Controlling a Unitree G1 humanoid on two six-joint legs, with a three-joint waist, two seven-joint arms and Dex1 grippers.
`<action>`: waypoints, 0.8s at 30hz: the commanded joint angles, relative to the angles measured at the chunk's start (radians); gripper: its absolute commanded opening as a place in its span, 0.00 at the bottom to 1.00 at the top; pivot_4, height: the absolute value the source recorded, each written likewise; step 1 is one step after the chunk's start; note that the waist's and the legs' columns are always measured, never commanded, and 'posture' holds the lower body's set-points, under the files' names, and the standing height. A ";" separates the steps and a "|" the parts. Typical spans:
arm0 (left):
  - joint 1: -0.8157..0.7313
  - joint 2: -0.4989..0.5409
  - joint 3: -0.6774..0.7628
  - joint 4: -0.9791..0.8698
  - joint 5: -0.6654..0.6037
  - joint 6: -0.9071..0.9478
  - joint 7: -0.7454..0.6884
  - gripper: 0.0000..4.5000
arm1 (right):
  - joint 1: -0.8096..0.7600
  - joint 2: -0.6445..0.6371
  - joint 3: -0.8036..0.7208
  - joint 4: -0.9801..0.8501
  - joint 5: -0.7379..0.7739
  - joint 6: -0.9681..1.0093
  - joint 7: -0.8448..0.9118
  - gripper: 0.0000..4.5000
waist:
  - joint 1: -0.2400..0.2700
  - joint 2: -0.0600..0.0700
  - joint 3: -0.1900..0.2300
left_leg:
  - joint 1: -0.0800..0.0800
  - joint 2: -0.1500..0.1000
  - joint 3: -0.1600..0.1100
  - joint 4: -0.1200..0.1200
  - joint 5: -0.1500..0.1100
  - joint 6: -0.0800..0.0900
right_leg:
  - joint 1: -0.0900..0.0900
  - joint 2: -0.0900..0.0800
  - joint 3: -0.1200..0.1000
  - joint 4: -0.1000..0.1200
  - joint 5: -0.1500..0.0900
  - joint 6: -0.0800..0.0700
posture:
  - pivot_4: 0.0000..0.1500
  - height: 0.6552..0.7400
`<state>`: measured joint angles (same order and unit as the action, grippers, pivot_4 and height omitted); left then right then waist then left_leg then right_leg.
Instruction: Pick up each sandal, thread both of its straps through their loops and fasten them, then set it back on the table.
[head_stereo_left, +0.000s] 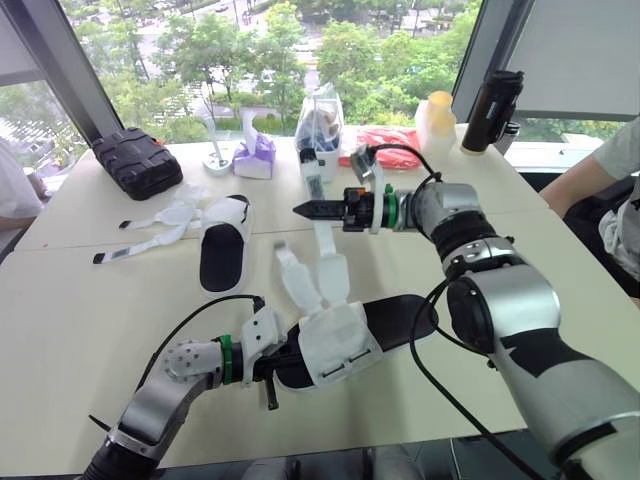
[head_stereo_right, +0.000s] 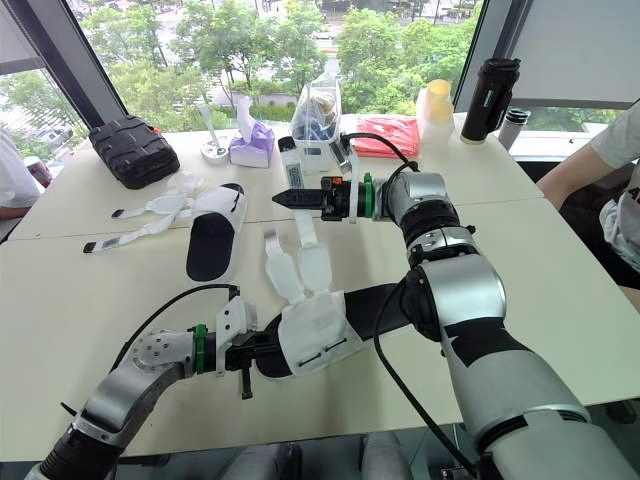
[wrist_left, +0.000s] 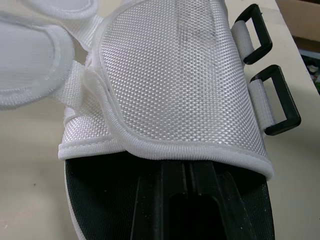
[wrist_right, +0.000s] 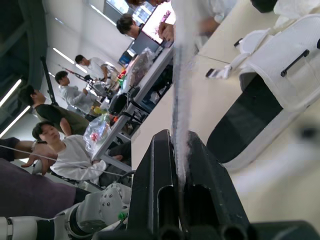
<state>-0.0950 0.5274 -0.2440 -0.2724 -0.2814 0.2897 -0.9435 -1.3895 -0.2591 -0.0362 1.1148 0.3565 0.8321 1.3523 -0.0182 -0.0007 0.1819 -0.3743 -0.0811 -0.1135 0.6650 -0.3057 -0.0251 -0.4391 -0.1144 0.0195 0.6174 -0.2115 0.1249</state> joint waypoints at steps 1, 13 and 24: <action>0.016 -0.006 -0.046 -0.003 0.013 0.010 -0.006 0.00 | 0.041 -0.034 -0.016 -0.277 0.046 -0.080 0.070 0.02 | 0.000 0.000 0.000 | 0.000 0.000 0.000 0.000 0.000 0.000 | 0.000 0.000 0.000 0.000 0.000 0.000 | 1.00 1.00; 0.003 -0.014 -0.049 0.022 0.018 0.001 -0.015 0.00 | 0.594 -0.286 0.054 -1.366 0.335 0.254 0.035 0.02 | 0.005 0.000 0.000 | -0.002 -0.001 -0.001 0.000 0.000 0.000 | -0.001 -0.002 0.000 -0.001 0.000 0.000 | 1.00 1.00; -0.016 -0.014 -0.038 0.043 0.010 0.008 -0.026 0.00 | 0.877 -0.535 0.140 -1.644 0.350 0.109 0.082 0.02 | 0.011 -0.001 -0.001 | 0.001 0.001 -0.001 0.000 0.000 0.001 | 0.004 -0.001 -0.003 -0.002 0.000 0.001 | 1.00 1.00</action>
<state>-0.1211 0.5036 -0.2725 -0.2458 -0.2746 0.2797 -0.9638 -0.5175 -0.7776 0.0947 -0.4779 0.6980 0.9826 1.4084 -0.0071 -0.0014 0.1811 -0.3731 -0.0802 -0.1145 0.6652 -0.3061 -0.0243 -0.4350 -0.1150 0.0160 0.6145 -0.2117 0.1256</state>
